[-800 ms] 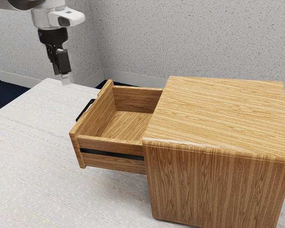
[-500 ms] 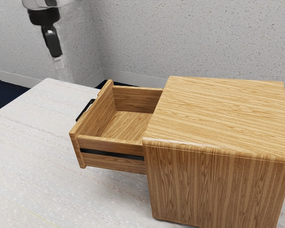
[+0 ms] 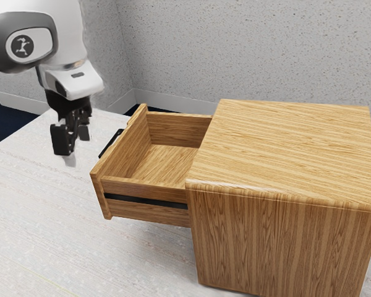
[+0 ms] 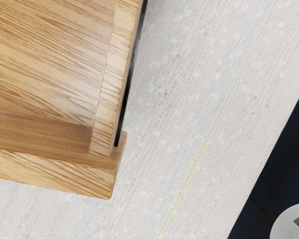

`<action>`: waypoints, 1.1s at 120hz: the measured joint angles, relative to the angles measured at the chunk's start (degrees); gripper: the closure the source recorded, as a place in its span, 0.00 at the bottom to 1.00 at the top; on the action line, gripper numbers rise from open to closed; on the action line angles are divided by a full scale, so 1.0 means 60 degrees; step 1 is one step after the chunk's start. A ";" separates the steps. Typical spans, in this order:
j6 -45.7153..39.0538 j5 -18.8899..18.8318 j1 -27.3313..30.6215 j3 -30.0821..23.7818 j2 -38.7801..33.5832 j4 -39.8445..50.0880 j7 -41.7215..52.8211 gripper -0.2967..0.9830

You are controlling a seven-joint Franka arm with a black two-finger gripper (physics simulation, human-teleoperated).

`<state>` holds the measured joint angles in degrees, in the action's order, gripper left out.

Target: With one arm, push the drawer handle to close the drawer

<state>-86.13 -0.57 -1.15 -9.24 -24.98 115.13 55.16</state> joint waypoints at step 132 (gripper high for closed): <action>-0.3636 -0.1536 0.0038 0.1943 0.3495 -0.0810 0.4509 0.84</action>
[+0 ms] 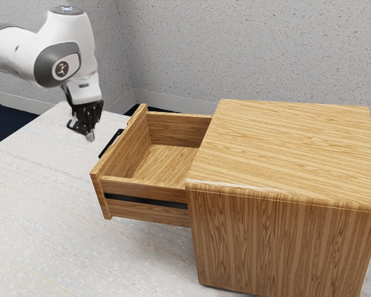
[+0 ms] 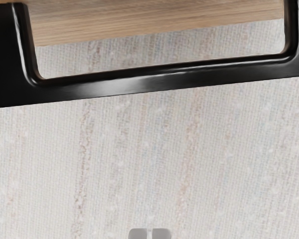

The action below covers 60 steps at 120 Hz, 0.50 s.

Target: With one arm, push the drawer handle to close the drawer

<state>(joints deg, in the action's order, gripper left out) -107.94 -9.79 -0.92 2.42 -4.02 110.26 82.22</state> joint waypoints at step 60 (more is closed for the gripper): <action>-0.0343 0.0876 -0.0034 -0.0410 0.0249 -0.0106 0.0734 0.85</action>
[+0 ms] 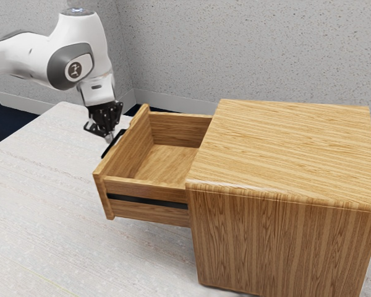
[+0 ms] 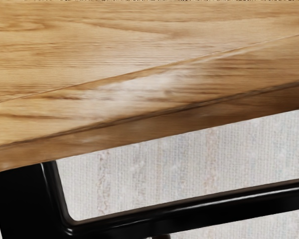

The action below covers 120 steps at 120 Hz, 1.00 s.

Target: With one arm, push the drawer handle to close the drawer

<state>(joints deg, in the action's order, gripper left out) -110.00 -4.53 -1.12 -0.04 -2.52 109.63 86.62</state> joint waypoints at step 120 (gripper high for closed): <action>0.0000 0.0693 0.0026 -0.0656 0.0575 -0.0628 -0.0936 0.85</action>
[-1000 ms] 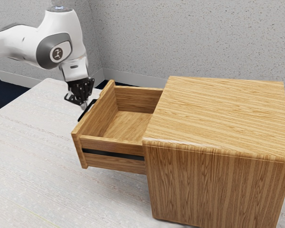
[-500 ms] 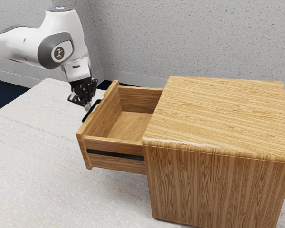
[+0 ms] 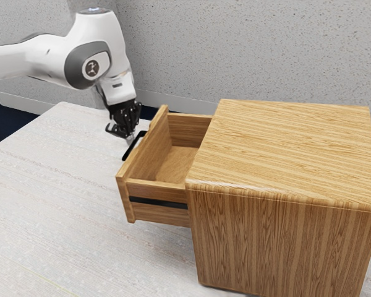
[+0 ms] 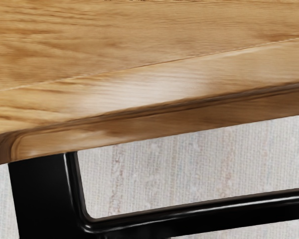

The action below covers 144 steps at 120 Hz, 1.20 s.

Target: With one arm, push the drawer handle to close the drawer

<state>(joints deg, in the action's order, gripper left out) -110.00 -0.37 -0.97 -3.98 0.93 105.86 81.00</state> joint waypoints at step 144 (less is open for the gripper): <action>-0.0007 0.0362 -0.0126 -0.1770 0.1102 -0.1274 -0.1928 0.85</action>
<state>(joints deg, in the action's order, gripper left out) -110.04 1.80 -1.72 -14.60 7.54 98.21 69.43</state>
